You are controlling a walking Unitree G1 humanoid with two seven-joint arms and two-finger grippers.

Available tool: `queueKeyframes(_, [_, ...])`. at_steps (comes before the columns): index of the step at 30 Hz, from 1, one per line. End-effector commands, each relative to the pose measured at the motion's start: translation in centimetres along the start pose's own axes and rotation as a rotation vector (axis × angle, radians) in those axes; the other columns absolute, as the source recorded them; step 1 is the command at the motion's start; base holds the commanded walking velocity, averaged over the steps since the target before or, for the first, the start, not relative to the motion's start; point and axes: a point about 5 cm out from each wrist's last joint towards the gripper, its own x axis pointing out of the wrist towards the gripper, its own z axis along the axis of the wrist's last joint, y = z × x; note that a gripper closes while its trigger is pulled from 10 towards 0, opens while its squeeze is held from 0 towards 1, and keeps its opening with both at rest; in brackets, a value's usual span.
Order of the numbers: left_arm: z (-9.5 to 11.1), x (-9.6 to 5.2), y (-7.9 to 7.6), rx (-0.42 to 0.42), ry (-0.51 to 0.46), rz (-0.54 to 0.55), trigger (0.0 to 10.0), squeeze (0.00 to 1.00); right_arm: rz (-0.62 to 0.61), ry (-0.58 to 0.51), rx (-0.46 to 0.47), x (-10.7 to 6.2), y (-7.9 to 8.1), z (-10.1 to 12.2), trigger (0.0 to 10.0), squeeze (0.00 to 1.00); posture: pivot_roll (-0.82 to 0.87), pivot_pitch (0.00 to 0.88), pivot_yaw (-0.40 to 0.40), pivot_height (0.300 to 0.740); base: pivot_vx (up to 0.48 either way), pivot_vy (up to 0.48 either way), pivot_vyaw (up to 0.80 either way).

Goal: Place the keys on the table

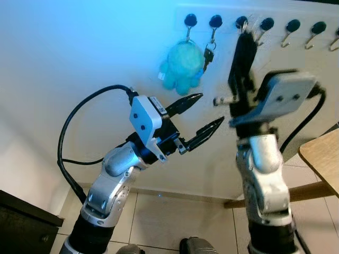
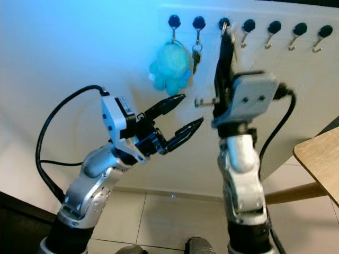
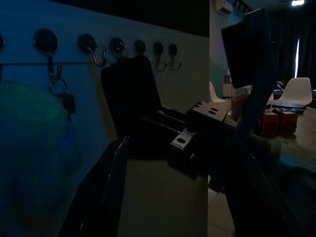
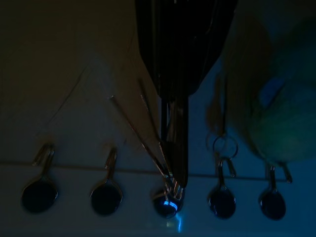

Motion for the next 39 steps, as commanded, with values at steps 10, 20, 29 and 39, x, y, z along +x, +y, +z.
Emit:
queueKeyframes(10, [0.1,0.0,-0.1,0.017,0.005,-0.014,10.0,0.00,0.013,0.039,-0.001,-0.4,0.2,-0.8,10.0,0.00,0.03,0.114,-0.001,0.740,0.000,0.000,0.00])
queueKeyframes(20, [0.2,0.1,-0.1,0.018,0.000,-0.011,10.0,0.00,0.069,-0.202,0.033,1.4,1.3,4.3,10.0,0.00,0.03,0.120,-0.001,0.740,0.000,0.000,0.00])
queueKeyframes(29, [0.2,0.1,-0.1,0.016,0.002,-0.015,10.0,0.00,0.043,-0.220,0.079,2.5,1.2,5.7,10.0,0.00,0.03,0.122,0.000,0.740,0.000,0.000,0.00])
queueKeyframes(39, [0.1,0.1,-0.1,0.018,0.005,-0.015,10.0,0.00,0.018,-0.269,0.070,3.4,0.5,7.1,10.0,0.00,0.03,0.121,0.001,0.740,0.000,0.000,0.00])
